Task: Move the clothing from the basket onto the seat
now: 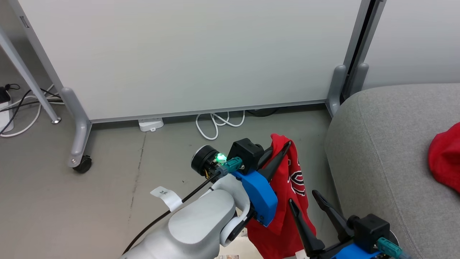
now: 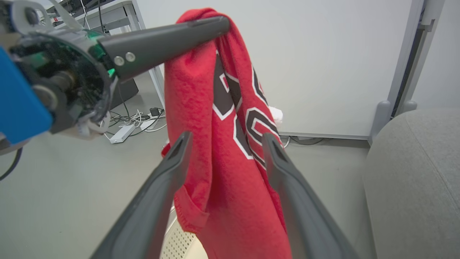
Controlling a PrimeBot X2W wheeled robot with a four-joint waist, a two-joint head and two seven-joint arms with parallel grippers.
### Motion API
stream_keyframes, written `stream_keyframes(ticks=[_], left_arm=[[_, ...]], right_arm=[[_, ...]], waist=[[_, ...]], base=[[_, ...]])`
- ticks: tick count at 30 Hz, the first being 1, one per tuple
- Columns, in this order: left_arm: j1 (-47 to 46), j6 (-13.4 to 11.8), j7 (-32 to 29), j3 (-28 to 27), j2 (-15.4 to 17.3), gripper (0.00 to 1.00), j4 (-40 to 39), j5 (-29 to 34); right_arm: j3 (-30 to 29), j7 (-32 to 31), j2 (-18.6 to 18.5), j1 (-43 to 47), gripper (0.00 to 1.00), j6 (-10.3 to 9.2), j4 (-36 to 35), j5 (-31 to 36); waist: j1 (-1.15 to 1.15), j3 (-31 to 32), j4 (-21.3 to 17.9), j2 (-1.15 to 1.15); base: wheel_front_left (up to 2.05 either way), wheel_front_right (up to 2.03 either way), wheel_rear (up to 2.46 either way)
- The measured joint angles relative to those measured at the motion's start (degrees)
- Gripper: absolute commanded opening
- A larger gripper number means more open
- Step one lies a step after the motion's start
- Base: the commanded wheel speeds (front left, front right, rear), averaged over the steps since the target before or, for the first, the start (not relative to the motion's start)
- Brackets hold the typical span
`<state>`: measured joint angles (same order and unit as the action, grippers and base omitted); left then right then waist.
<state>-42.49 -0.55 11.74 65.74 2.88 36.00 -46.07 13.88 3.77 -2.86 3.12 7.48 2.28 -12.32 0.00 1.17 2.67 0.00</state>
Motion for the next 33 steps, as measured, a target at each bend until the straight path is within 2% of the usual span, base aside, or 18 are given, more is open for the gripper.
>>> stream_keyframes(ticks=[14,23,33], left_arm=[[-1.4,-0.9,1.5,3.3,0.0,0.00,1.1,-3.3],[-2.3,-0.9,1.8,5.0,0.0,0.00,1.3,-4.8],[-2.9,-0.9,2.0,6.2,0.0,0.00,1.2,-5.9]], right_arm=[[0.6,-2.3,0.0,-2.8,1.00,0.00,3.2,0.9],[2.2,-4.0,-0.4,-9.1,1.00,0.00,10.8,1.5],[5.5,-3.7,-0.4,-15.7,1.00,0.00,21.2,-2.9]], waist=[[0.00,-0.5,-0.6,0.00],[0.00,-0.8,-0.5,0.00],[0.00,-0.8,-0.2,0.00]], base=[[0.00,0.00,0.00],[0.00,0.00,0.00],[0.00,0.00,0.00]])
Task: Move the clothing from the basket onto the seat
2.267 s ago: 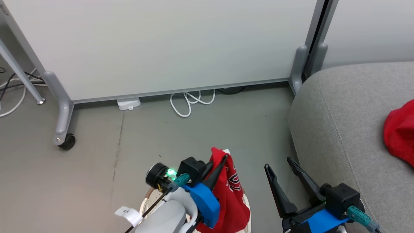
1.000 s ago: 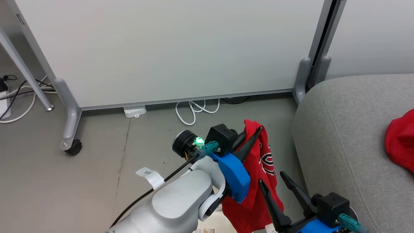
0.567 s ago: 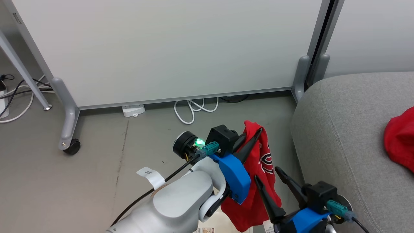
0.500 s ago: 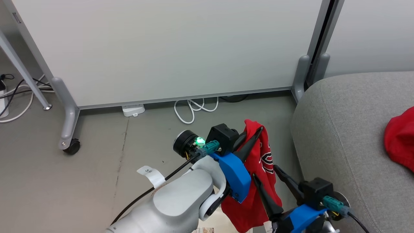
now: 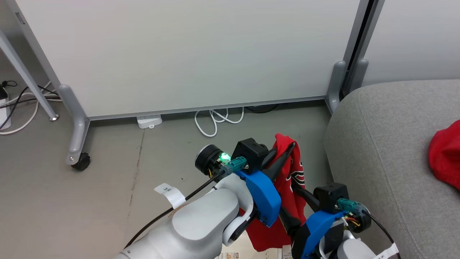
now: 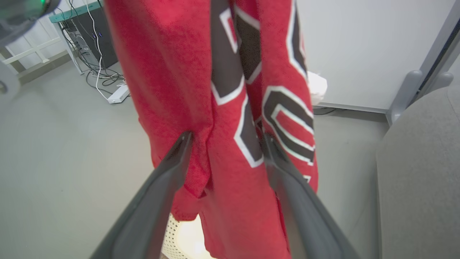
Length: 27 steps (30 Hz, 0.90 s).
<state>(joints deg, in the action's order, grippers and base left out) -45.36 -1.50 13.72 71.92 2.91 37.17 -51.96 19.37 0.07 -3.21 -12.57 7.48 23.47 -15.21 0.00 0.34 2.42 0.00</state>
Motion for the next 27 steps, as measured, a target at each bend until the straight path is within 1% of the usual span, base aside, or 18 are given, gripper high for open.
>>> stream_keyframes(ticks=[13,21,22,23,24,25,27], left_arm=[[-0.6,-0.1,0.1,0.9,0.0,0.00,-0.4,-0.9],[-0.7,0.0,0.1,1.2,0.0,0.00,-0.4,-1.0],[-0.7,0.0,0.1,1.2,0.0,0.00,-0.4,-1.0],[-0.7,0.0,0.1,1.2,0.0,0.00,-0.3,-1.0],[-0.7,0.0,0.1,1.2,0.0,0.00,-0.3,-1.0],[-0.7,0.0,0.1,1.3,0.0,0.00,-0.2,-1.0],[-0.7,0.0,0.1,1.3,0.0,0.00,-0.2,-1.2]], right_arm=[[5.4,3.2,0.1,-7.4,1.00,0.00,11.9,-3.6],[8.0,6.8,0.2,-10.4,1.00,0.00,17.3,-4.7],[8.2,7.2,0.2,-10.7,0.82,0.00,17.8,-5.0],[8.4,7.6,0.2,-10.9,0.50,0.00,18.2,-5.2],[8.6,8.2,0.2,-11.1,0.27,0.00,18.4,-5.2],[8.8,8.8,0.2,-11.3,0.00,0.00,18.8,-5.2],[9.1,9.6,0.3,-11.9,0.00,0.00,19.5,-5.3]], waist=[[0.00,0.1,0.0,0.00],[0.00,0.3,0.1,0.00],[0.00,0.4,0.1,0.00],[0.00,0.4,0.1,0.00],[0.00,0.5,0.0,0.00],[0.00,0.5,0.0,0.00],[0.00,0.6,0.0,0.00]], base=[[0.00,0.00,0.00],[0.00,0.00,0.00],[0.00,0.00,0.00],[0.00,0.00,0.00],[0.00,0.00,0.00],[0.00,0.00,0.00],[0.00,0.00,0.00]])
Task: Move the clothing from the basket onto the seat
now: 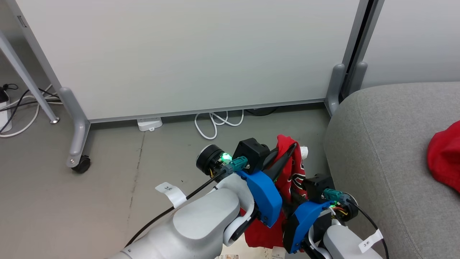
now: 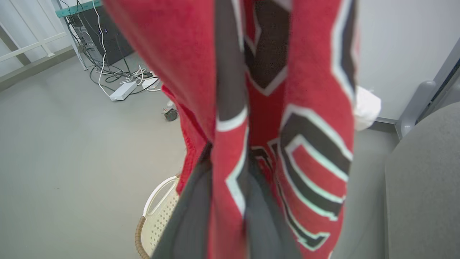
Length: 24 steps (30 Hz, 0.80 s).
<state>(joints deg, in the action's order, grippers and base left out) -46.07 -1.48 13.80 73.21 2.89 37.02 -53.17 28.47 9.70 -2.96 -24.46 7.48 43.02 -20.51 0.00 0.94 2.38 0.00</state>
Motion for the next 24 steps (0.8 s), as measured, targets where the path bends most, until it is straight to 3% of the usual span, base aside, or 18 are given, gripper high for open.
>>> stream_keyframes(ticks=[24], left_arm=[[0.0,0.0,0.0,0.2,0.0,0.00,1.0,-0.3]], right_arm=[[3.3,2.6,0.0,-2.0,0.00,0.00,4.4,-3.5]], waist=[[0.00,0.3,-0.8,0.00]], base=[[0.00,0.00,0.00]])
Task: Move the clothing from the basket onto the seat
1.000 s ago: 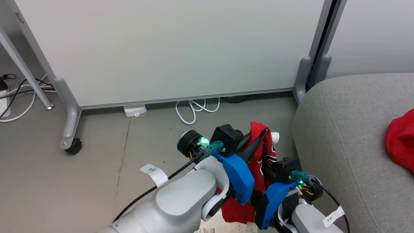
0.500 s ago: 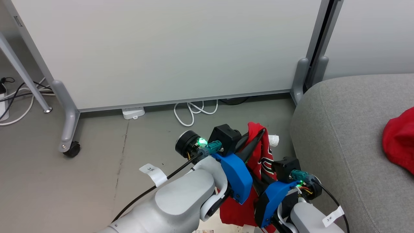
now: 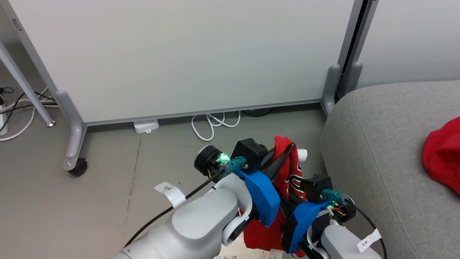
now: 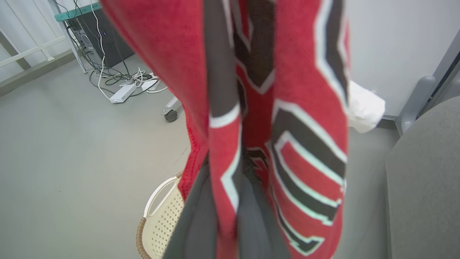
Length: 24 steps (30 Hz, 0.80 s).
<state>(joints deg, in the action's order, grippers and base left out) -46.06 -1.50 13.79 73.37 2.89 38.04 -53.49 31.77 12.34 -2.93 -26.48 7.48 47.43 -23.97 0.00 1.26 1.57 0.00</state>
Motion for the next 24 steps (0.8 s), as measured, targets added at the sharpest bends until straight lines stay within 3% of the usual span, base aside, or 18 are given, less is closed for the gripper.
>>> stream_keyframes(ticks=[2,5,6,7,24], left_arm=[[0.0,0.0,0.0,0.0,0.0,0.00,0.0,0.0],[0.0,0.0,0.0,0.0,0.0,0.50,-0.1,0.0],[0.0,0.0,0.0,0.0,0.0,0.90,-0.1,0.0],[0.0,0.0,0.0,0.0,0.0,1.00,-0.1,0.0],[0.2,-0.2,0.5,0.0,0.0,1.00,0.2,0.1]], right_arm=[[0.2,0.2,0.0,-0.2,0.00,0.00,0.2,-0.3],[0.4,0.4,0.0,-0.4,0.00,0.00,0.4,-0.4],[0.4,0.4,0.0,-0.4,0.00,0.00,0.5,-0.4],[0.5,0.4,0.0,-0.5,0.00,0.00,0.6,-0.4],[0.9,1.4,0.0,-1.3,0.00,0.00,1.7,-1.3]], waist=[[0.00,0.0,0.0,0.00],[0.00,0.0,0.0,0.00],[0.00,-0.1,0.0,0.00],[0.00,-0.1,0.0,0.00],[0.00,-0.2,-0.3,0.00]], base=[[0.00,0.00,0.00],[0.00,0.00,0.00],[0.00,0.00,0.00],[0.00,0.00,0.00],[0.00,0.00,0.00]])
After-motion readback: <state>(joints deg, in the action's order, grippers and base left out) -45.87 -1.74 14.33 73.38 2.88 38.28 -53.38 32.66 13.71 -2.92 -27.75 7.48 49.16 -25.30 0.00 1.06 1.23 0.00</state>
